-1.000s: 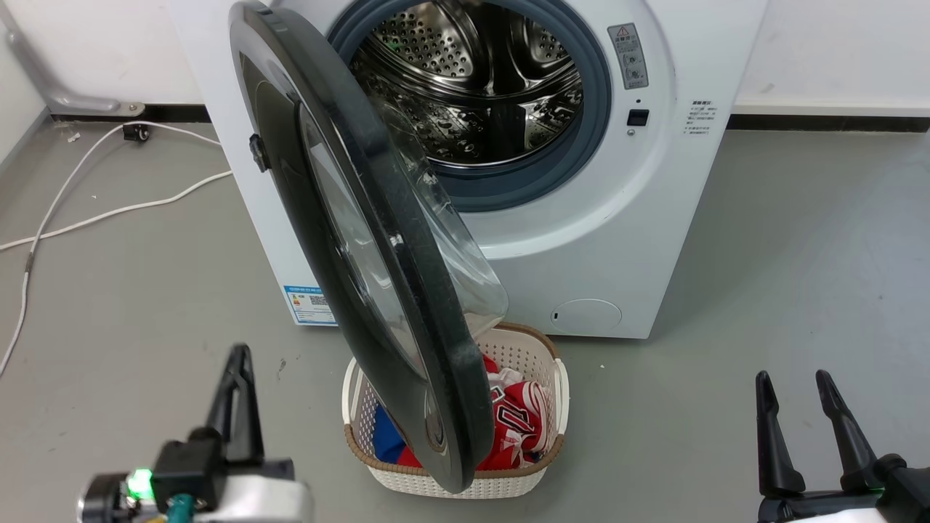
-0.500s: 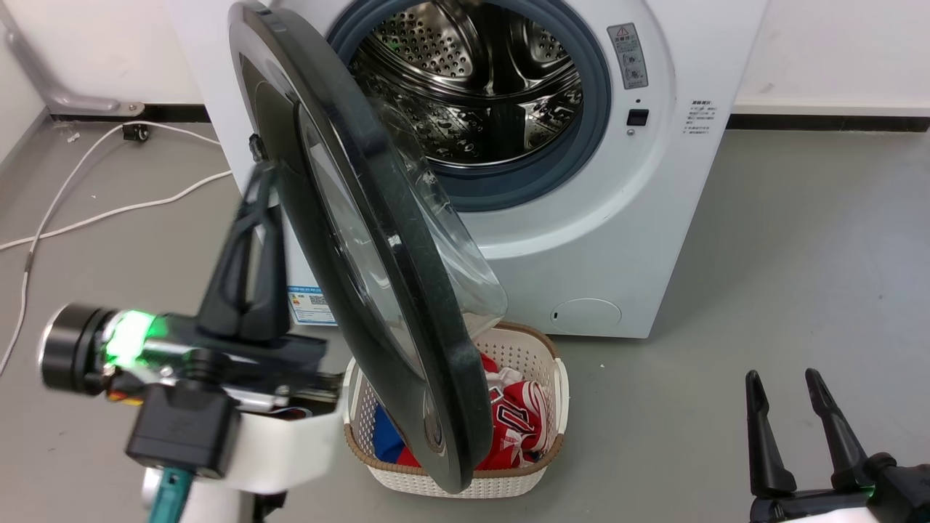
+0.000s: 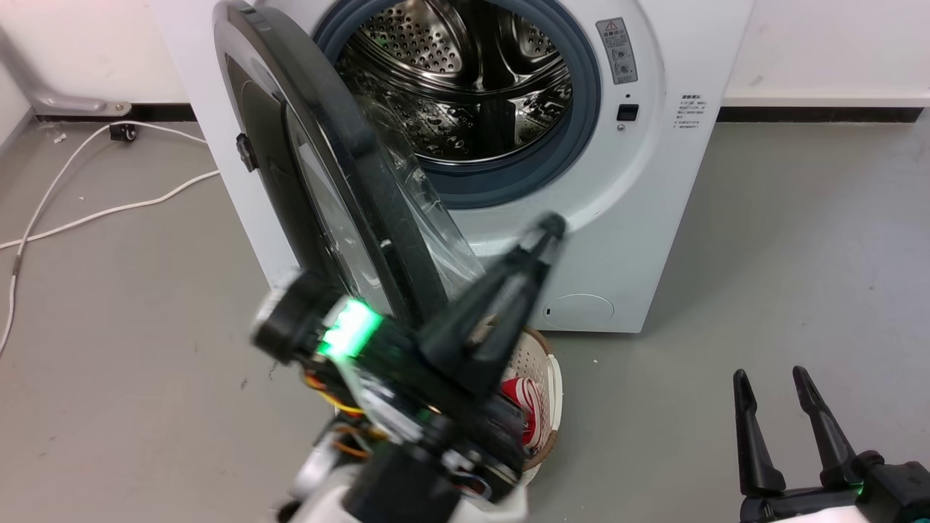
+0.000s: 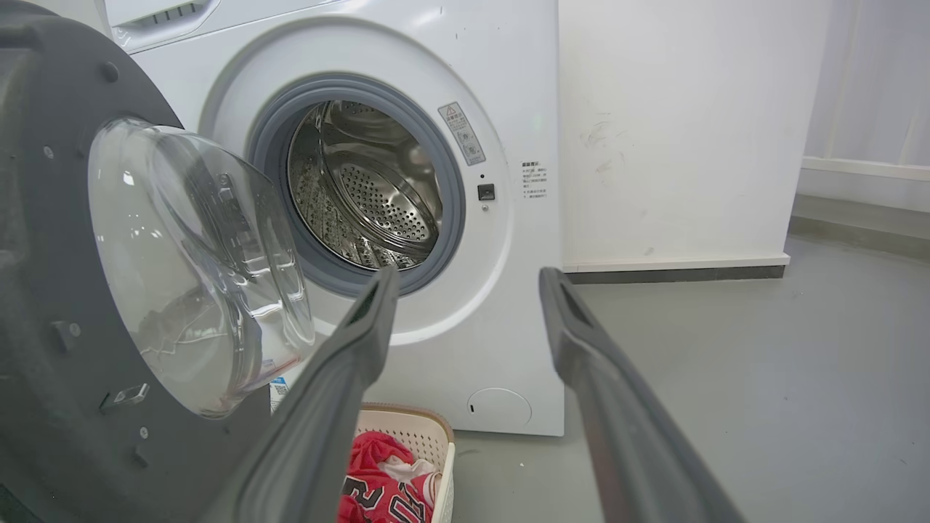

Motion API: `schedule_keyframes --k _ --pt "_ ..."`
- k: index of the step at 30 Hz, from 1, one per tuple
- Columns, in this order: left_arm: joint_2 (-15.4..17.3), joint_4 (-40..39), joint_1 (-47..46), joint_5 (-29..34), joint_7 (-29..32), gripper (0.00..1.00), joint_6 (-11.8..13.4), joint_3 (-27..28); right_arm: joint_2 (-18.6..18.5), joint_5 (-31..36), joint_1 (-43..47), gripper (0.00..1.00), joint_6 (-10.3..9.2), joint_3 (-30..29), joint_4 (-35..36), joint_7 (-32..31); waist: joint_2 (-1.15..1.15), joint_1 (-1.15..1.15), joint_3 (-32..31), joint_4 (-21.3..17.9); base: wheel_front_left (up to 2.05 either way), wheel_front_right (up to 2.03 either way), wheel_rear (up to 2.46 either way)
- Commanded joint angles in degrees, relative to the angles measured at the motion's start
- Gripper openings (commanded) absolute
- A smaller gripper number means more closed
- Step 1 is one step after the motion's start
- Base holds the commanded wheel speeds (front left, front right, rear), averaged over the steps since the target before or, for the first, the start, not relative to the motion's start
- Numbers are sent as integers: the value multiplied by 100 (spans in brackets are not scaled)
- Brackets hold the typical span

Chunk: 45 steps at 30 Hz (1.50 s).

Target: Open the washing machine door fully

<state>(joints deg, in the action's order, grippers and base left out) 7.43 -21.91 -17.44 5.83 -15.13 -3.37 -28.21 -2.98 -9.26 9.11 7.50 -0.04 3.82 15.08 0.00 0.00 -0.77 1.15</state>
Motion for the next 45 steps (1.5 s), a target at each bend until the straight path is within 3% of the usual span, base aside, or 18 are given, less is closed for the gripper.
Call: schedule_keyframes --k 1,12,22,32,45 --pt "-10 56 -10 -18 -4 0 -13 -102 20 1 -41 100 -1 3 14 12 0 0 -1 1 0 0 0" --pt "-138 764 363 -299 -4 0 -109 -1111 20 -5 -25 100 -1 128 -13 12 0 0 19 69 0 0 0" --pt "-84 1534 824 -535 -4 0 0 -1413 19 0 -90 100 -1 185 -55 11 0 0 98 96 0 0 0" --pt "15 2247 1198 -887 -5 0 252 -1002 20 -1 -119 100 -1 204 -121 12 0 0 154 74 0 0 0" --pt "-102 2758 1165 -1010 -7 0 339 -366 20 32 -164 100 -1 286 -215 12 0 0 178 74 0 0 0"
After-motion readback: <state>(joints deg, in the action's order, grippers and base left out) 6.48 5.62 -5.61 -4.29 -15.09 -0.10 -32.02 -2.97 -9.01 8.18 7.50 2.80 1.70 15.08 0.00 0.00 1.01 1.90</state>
